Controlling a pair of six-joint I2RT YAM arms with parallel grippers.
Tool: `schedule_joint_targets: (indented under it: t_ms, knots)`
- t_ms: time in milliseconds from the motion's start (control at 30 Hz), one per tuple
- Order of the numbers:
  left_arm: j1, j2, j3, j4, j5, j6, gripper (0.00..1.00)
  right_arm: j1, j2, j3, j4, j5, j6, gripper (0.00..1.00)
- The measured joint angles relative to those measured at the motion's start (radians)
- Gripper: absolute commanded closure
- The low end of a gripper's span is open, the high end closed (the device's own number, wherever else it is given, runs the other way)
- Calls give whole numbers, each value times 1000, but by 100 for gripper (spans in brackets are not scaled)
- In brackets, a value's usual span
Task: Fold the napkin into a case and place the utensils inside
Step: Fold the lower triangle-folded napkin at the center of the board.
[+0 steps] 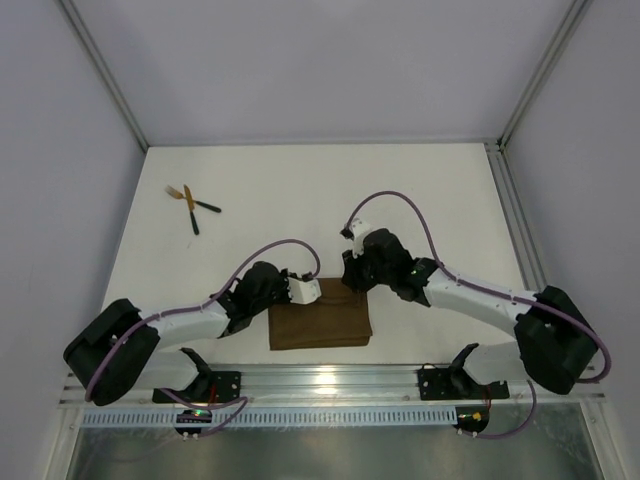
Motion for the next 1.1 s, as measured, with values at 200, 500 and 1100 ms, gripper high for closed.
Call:
schedule_joint_targets:
  t_ms: [200,500,1100]
  knots:
    - [-2,-2,-6,5,3,0,99,0,165,3,49,-60,125,84]
    - [-2,-28,49,-198,66,-13,47,-6,293,8,130,-49,241,90]
    - [143,-25,536,-825,458,-231,75,-6,299,-2,163,-29,324,92]
